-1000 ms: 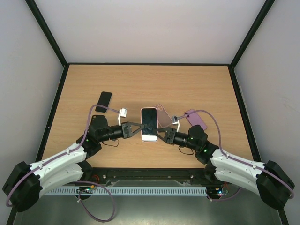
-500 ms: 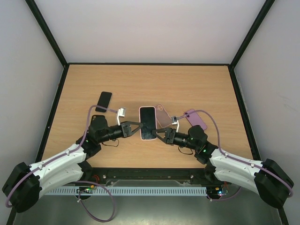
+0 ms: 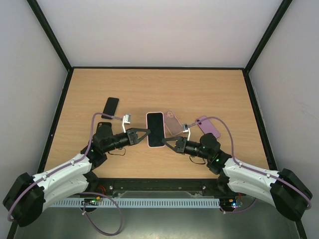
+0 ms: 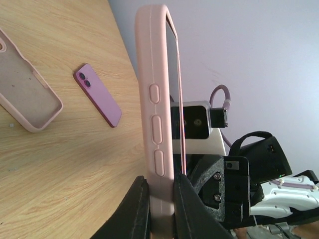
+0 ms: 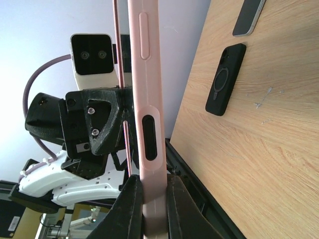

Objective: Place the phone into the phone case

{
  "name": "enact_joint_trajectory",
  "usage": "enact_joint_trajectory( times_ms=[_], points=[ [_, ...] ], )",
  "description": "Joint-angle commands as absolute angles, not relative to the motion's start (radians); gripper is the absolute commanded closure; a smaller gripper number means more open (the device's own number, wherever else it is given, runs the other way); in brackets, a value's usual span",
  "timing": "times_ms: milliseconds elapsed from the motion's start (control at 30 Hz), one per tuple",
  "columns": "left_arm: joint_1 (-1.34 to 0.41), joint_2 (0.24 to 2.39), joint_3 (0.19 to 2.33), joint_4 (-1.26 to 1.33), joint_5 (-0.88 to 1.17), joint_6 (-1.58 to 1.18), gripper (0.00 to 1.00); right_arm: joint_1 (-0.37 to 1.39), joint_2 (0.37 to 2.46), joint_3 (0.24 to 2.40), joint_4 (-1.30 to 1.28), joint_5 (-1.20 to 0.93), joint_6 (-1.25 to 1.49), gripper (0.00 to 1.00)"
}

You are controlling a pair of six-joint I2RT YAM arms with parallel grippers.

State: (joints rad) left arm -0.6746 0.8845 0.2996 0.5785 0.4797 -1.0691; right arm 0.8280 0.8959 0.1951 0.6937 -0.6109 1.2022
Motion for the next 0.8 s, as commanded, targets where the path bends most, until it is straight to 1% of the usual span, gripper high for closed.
enact_joint_trajectory(
  times_ms=[0, 33, 67, 100, 200, 267, 300, 333, 433, 533, 667, 767],
  points=[
    [-0.663, 0.877, 0.305, 0.664, 0.487, -1.048, 0.97, 0.831, 0.886, 0.197, 0.734, -0.592, 1.205, 0.98],
    [-0.661, 0.874, 0.305, 0.652, 0.484, -1.049, 0.96, 0.830, 0.883, 0.196, 0.731, -0.579, 1.204, 0.98],
    [-0.659, 0.871, 0.306, 0.634, 0.481, -1.048, 0.92, 0.830, 0.880, 0.199, 0.724, -0.566, 1.203, 0.98],
    [-0.656, 0.868, 0.308, 0.610, 0.474, -1.043, 0.86, 0.830, 0.878, 0.201, 0.714, -0.550, 1.203, 0.98],
    [-0.651, 0.856, 0.319, 0.513, 0.426, -1.018, 0.62, 0.831, 0.882, 0.219, 0.679, -0.524, 1.184, 0.98],
    [-0.649, 0.841, 0.337, 0.399, 0.375, -0.995, 0.39, 0.831, 0.891, 0.235, 0.649, -0.514, 1.163, 0.98],
    [-0.649, 0.834, 0.347, 0.349, 0.347, -0.977, 0.31, 0.830, 0.899, 0.244, 0.634, -0.503, 1.151, 0.98],
    [-0.649, 0.824, 0.358, 0.294, 0.314, -0.955, 0.25, 0.830, 0.908, 0.255, 0.616, -0.494, 1.132, 0.98],
    [-0.649, 0.790, 0.386, 0.145, 0.209, -0.912, 0.13, 0.831, 0.958, 0.302, 0.566, -0.465, 1.082, 0.98],
    [-0.649, 0.746, 0.402, 0.051, 0.127, -0.892, 0.02, 0.830, 1.045, 0.358, 0.538, -0.441, 1.039, 0.98],
    [-0.648, 0.714, 0.419, -0.039, 0.063, -0.872, 0.00, 0.825, 1.193, 0.454, 0.550, -0.430, 0.999, 0.98],
    [-0.645, 0.707, 0.425, -0.082, 0.049, -0.847, 0.00, 0.815, 1.314, 0.543, 0.598, -0.467, 1.000, 0.98]
  ],
)
